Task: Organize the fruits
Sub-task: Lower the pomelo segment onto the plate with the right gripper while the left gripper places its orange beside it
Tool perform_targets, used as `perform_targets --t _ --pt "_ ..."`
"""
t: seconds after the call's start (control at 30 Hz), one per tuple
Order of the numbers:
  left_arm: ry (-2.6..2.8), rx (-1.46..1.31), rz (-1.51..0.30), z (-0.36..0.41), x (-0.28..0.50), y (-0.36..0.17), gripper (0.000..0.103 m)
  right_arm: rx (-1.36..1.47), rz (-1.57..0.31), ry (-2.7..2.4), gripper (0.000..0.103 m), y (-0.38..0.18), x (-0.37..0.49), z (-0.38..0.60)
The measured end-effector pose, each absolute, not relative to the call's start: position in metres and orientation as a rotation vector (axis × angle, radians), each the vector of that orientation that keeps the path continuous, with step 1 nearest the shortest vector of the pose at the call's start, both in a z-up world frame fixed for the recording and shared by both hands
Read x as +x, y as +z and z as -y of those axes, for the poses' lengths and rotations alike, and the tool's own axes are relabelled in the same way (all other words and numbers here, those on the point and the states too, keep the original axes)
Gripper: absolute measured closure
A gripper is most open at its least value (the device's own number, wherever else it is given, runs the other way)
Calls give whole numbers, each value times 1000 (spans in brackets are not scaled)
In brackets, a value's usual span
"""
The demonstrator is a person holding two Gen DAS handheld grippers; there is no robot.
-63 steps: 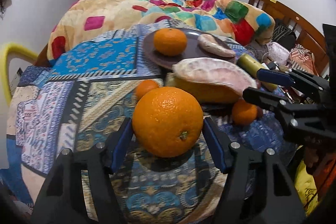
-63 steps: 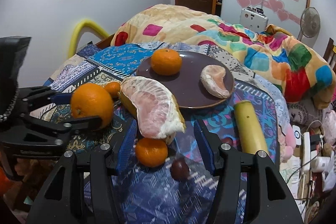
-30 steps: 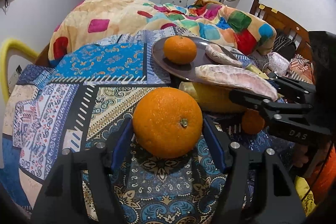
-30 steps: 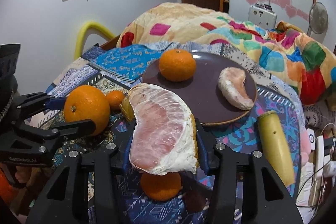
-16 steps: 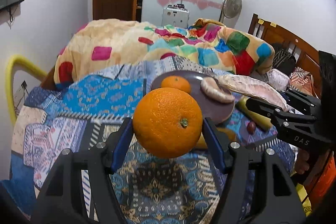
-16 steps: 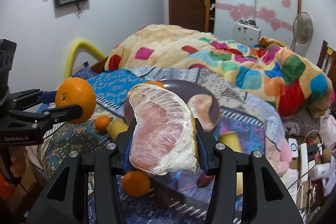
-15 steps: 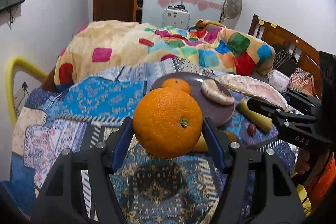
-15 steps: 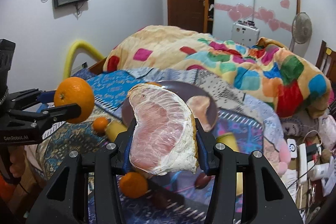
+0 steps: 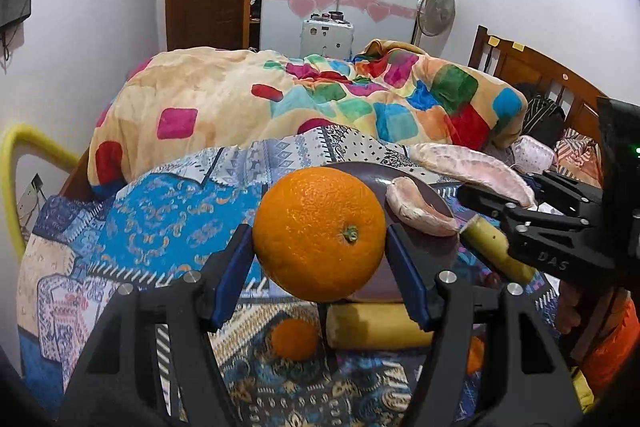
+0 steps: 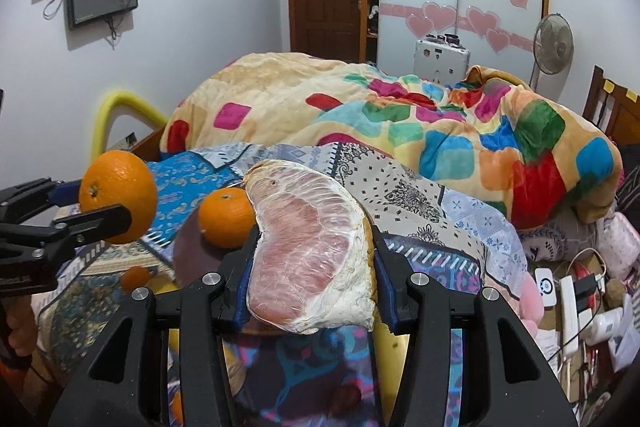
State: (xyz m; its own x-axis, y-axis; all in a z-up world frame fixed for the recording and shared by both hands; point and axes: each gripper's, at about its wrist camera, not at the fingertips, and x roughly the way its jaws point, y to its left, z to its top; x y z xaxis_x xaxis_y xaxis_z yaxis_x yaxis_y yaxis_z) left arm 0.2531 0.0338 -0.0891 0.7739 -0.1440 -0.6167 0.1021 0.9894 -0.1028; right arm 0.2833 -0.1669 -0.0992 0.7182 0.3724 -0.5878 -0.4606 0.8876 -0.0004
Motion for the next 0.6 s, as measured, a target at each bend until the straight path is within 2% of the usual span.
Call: perform_targets --t 0.6 --pt "-130 -62 -726 -43 280 -120 37 -232 -771 441 58 -133 340 117"
